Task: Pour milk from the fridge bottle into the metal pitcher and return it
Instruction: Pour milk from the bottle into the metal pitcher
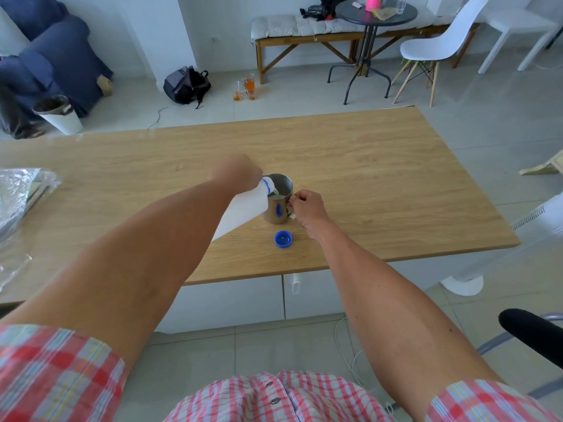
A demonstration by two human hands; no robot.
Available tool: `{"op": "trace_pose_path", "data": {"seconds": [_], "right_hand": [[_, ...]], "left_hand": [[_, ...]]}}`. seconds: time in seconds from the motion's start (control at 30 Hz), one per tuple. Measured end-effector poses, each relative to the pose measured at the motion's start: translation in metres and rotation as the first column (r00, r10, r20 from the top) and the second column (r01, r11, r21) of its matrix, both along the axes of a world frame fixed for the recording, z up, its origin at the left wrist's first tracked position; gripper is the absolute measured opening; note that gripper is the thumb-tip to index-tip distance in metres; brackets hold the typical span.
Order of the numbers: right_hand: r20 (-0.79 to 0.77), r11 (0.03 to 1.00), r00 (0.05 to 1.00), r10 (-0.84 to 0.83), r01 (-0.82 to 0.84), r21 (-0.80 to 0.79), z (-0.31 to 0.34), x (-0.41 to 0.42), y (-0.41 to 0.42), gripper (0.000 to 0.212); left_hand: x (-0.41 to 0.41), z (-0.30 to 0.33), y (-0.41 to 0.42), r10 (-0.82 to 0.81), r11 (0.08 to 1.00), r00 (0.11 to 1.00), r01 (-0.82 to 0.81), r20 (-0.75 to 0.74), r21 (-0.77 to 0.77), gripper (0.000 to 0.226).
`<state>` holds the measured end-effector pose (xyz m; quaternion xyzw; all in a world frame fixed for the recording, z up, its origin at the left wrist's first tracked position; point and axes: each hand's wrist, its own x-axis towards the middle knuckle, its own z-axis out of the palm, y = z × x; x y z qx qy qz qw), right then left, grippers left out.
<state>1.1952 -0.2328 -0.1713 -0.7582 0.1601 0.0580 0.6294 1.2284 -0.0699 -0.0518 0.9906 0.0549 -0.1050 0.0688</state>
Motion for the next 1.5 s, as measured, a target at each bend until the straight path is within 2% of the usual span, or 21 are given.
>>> {"op": "trace_pose_path", "data": {"seconds": [1.5], "right_hand": [[-0.017, 1.000, 1.000, -0.008, 0.007, -0.027, 0.0004, 0.0007, 0.0002, 0.018]], "left_hand": [[0.0031, -0.0021, -0.0001, -0.025, 0.999, 1.000, 0.025, -0.006, 0.035, 0.025]]}}
